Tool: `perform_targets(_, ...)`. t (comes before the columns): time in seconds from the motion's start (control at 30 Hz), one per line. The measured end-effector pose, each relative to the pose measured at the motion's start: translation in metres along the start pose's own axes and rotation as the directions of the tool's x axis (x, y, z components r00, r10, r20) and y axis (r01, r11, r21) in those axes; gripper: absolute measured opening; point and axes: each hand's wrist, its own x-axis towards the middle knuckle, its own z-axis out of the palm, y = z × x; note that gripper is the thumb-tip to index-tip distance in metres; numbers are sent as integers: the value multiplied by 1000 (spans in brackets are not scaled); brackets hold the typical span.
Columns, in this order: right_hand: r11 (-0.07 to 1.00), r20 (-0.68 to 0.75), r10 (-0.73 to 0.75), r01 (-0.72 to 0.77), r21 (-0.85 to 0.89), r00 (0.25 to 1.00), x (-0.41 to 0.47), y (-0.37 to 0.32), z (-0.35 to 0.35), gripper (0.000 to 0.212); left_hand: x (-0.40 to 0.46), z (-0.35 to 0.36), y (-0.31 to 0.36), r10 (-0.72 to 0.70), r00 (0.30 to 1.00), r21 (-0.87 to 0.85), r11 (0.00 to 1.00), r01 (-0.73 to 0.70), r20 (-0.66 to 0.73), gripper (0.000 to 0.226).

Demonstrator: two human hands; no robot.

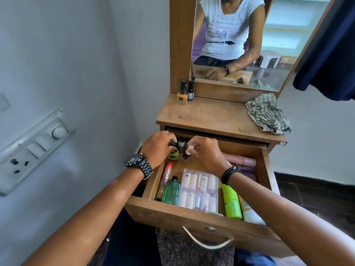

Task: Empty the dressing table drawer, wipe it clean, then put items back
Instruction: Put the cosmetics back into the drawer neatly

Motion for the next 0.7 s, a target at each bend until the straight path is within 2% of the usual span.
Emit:
perform_targets(0.3, 988, -14, -82, 80, -135, 997, 6, 0, 21, 10, 5, 16, -4, 39, 999, 90, 995, -40, 17, 23)
perform_targets(0.47, 990, -36, -93, 89, -107, 995, 5, -2, 22, 14, 4, 18, -2, 45, 999, 107, 993, -46, 13, 29)
perform_targets(0.63, 995, -35, -80, 77, -70, 996, 2, -1, 14, 24, 3, 10, -2, 27, 1000, 59, 998, -26, -13, 30)
perform_targets(0.7, 997, -41, -64, 62, -54, 997, 1, 0, 8, 22, 2, 5, 0, 17, 999, 31, 999, -16, -29, 30)
